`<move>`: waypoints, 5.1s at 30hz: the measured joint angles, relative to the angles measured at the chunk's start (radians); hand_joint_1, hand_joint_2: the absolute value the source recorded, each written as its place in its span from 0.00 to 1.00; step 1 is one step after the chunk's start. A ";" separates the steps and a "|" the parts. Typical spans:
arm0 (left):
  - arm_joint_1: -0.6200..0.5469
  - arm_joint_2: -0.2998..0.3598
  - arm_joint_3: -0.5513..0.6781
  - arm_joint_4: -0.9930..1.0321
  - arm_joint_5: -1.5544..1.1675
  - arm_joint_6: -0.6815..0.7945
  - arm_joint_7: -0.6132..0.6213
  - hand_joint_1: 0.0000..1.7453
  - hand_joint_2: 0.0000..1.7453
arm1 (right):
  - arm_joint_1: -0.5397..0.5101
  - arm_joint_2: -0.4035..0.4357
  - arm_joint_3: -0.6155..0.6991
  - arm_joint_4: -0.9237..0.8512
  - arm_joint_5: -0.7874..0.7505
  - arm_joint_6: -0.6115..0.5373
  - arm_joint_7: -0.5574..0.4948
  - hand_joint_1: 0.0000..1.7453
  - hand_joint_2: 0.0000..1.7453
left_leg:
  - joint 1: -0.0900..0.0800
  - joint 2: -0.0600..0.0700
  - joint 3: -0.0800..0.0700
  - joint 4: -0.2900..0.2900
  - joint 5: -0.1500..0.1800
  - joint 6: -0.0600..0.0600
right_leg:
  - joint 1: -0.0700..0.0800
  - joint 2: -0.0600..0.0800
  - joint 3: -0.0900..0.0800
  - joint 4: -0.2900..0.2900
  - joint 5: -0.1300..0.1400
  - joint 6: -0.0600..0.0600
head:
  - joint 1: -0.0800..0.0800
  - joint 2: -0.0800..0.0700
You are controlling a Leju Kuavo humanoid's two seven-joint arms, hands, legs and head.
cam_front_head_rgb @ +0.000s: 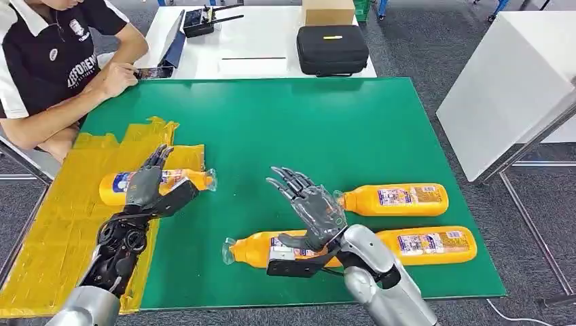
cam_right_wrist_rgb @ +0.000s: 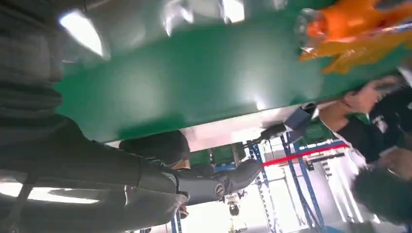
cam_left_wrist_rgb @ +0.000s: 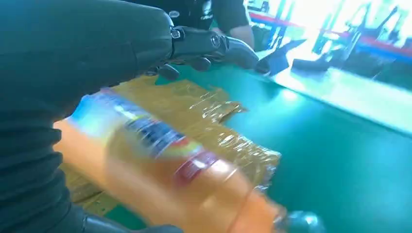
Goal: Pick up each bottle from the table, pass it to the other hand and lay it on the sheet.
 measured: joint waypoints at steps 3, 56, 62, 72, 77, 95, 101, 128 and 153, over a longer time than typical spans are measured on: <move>0.030 -0.009 -0.002 -0.069 0.048 -0.025 -0.027 0.00 1.00 | 0.013 -0.021 0.000 -0.006 0.025 0.008 0.012 0.00 1.00 | 0.000 0.000 0.000 0.000 0.000 0.000 | 0.000 0.000 0.000 0.000 0.000 0.000 | 0.000 0.000; 0.136 -0.062 -0.076 -0.223 0.152 -0.044 -0.068 0.00 0.00 | 0.034 -0.118 0.105 0.190 0.137 0.104 0.177 0.48 1.00 | 0.000 0.000 0.000 0.000 0.001 0.001 | 0.000 0.000 0.000 0.000 0.001 0.001 | 0.000 0.000; 0.166 -0.065 -0.093 -0.289 0.170 -0.063 -0.075 0.00 0.00 | 0.016 -0.073 0.103 0.240 0.189 0.084 0.245 1.00 1.00 | 0.000 0.002 0.001 0.000 0.001 0.001 | 0.000 0.001 0.001 0.000 0.001 0.000 | 0.000 0.000; 0.207 -0.068 -0.137 -0.392 0.192 -0.084 -0.078 0.00 1.00 | 0.021 -0.010 0.044 0.296 0.213 -0.005 0.279 1.00 1.00 | 0.000 0.001 0.003 0.000 0.002 0.002 | 0.000 0.000 0.002 -0.001 0.003 0.001 | 0.000 0.000; 0.240 -0.074 -0.138 -0.449 0.319 -0.173 -0.081 0.00 1.00 | 0.074 0.039 -0.057 0.249 0.023 -0.137 0.173 1.00 1.00 | 0.000 0.001 -0.001 0.000 0.003 0.002 | 0.000 0.000 -0.001 0.000 0.005 0.001 | 0.000 0.000; 0.258 -0.079 -0.259 -0.574 0.707 -0.490 -0.090 0.00 1.00 | 0.171 0.156 -0.296 0.028 -0.719 -0.224 -0.275 1.00 1.00 | 0.000 0.000 -0.004 0.000 0.003 0.002 | 0.000 0.000 -0.005 -0.001 0.005 0.001 | 0.000 0.000; 0.230 -0.081 -0.296 -0.525 0.729 -0.491 -0.078 0.00 1.00 | 0.168 0.174 -0.282 0.032 -0.736 -0.194 -0.297 1.00 1.00 | 0.000 0.000 -0.005 0.000 0.003 0.002 | 0.000 0.000 -0.005 -0.001 0.005 0.001 | 0.000 0.000; 0.167 -0.097 -0.309 -0.412 1.381 -0.748 0.096 0.00 1.00 | 0.051 0.192 0.014 0.244 -0.610 -0.169 -0.271 1.00 1.00 | 0.000 0.000 -0.005 0.000 0.004 0.002 | 0.000 0.000 -0.005 0.000 0.005 0.001 | 0.000 0.000; 0.159 -0.100 -0.348 -0.398 1.327 -0.694 0.083 0.00 1.00 | 0.047 0.200 0.024 0.322 -0.532 -0.150 -0.222 1.00 1.00 | 0.000 0.000 -0.005 0.000 0.004 0.002 | 0.000 0.000 -0.005 -0.001 0.005 0.001 | 0.000 0.000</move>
